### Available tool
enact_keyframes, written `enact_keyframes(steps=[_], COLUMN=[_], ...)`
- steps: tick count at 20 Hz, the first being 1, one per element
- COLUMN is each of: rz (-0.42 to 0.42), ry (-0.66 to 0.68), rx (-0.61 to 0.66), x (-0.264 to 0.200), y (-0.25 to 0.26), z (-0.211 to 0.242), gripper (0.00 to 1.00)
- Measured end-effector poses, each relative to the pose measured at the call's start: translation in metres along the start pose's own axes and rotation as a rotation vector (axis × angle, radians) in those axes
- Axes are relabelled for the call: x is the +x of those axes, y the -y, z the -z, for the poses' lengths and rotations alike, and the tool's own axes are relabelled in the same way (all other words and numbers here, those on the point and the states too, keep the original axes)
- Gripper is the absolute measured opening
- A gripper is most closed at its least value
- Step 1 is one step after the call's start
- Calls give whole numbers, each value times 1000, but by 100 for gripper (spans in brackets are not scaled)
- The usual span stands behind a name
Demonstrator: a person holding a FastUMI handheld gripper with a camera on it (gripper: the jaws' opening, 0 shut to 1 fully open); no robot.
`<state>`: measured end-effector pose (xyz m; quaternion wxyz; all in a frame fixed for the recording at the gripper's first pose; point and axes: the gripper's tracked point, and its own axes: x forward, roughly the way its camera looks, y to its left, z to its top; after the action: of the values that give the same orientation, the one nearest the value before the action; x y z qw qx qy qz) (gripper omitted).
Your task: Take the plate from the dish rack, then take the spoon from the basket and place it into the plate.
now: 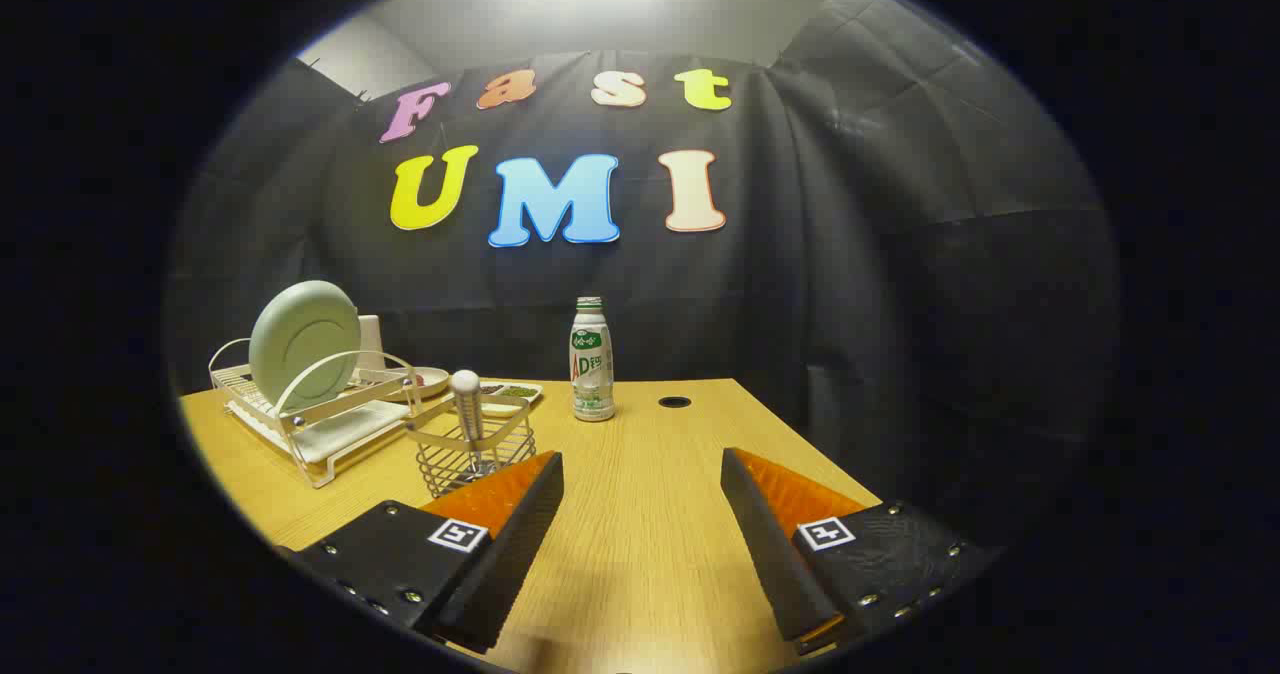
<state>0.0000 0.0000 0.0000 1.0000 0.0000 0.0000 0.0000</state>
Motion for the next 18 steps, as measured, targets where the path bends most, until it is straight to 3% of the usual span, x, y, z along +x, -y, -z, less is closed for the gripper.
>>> enact_keyframes(steps=[5,11,13,18], rz=[91,233,225,114], ry=[99,100,80,36], rx=[7,-109,-116,-90], x=[44,-32,-69,-134], y=[31,66,55,-11], z=[-51,-135,-156,-189], gripper=[97,97,97,97])
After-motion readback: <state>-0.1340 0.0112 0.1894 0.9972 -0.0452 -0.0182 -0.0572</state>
